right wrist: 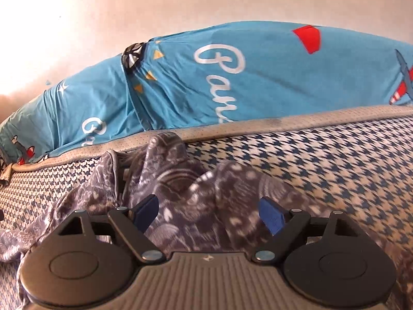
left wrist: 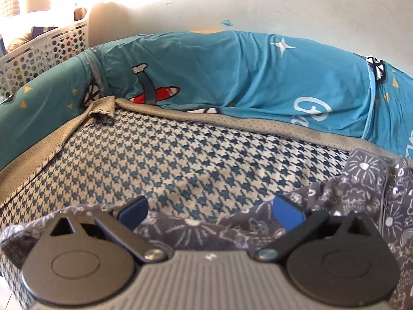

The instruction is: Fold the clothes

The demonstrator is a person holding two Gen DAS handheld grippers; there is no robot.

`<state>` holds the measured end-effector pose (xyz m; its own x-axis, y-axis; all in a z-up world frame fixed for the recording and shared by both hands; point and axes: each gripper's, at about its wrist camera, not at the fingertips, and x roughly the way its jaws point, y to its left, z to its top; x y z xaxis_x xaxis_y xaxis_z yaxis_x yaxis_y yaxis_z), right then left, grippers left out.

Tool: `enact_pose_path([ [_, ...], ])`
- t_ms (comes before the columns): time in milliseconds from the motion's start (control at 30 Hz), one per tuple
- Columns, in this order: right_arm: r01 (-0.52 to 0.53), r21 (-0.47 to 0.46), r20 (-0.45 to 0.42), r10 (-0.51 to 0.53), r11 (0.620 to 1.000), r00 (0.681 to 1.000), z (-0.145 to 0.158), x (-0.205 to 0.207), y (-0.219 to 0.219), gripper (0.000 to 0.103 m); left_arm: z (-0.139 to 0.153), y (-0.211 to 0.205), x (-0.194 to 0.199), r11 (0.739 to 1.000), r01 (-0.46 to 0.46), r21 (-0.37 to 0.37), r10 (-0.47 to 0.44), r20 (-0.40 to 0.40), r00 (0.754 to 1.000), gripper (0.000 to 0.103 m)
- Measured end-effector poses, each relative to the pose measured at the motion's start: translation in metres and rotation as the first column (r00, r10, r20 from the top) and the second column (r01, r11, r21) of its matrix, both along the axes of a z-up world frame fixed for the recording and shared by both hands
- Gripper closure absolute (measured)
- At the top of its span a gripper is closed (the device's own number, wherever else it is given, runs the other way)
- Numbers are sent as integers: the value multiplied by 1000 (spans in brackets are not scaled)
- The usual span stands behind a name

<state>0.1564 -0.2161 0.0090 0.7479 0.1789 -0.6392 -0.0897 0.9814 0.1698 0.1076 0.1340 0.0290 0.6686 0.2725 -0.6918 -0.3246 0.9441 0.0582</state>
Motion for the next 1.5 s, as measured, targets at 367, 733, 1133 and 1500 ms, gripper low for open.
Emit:
enact_pose_path([
  [367, -68, -79, 39, 71, 995, 997, -6, 53, 40, 19, -10, -29, 34, 997, 34, -74, -37, -30, 999, 0],
  [733, -162, -118, -35, 159, 980, 987, -34, 88, 56, 26, -14, -38, 41, 996, 40, -78, -42, -30, 999, 0],
  [1133, -116, 23, -11, 116, 993, 993, -34, 96, 41, 85, -28, -34, 58, 993, 31, -110, -40, -79, 996, 0],
  [1500, 129, -46, 41, -127, 991, 991, -15, 114, 23, 53, -34, -26, 65, 996, -6, -87, -3, -109, 994, 0],
])
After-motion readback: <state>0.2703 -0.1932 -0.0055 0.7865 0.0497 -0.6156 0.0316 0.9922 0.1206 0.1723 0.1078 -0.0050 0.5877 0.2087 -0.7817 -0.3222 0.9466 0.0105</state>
